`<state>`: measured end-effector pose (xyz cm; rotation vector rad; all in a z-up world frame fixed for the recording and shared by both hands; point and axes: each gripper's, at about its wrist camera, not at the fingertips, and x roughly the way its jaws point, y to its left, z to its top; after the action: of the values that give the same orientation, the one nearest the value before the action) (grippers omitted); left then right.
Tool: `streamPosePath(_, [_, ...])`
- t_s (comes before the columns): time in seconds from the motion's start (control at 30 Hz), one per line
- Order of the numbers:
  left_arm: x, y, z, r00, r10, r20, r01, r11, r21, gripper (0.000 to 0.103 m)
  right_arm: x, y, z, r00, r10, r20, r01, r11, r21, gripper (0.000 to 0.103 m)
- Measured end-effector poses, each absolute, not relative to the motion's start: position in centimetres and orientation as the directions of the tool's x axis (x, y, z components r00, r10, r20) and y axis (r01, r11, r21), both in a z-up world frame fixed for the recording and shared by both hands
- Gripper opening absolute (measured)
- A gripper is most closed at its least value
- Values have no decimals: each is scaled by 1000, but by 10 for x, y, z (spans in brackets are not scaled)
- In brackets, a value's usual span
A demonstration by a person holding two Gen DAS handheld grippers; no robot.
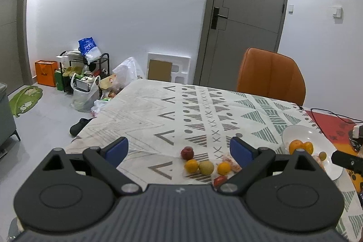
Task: Organize fruits
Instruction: 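Move both open tools back toward the remaining fruit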
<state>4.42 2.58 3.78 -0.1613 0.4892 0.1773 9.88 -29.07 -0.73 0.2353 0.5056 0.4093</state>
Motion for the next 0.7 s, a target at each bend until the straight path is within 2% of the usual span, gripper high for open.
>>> streamPosePath(0.37, [41,41,12,858,99,-504,-183,976,-119,94,109,-276,-15,770,450,-453,-340,889,307,103])
streamPosePath(0.7, [55,53,-5,840,65,-539,-181,969,-165,82,121,-257,-26,738,461,-493,-355,886,297,103])
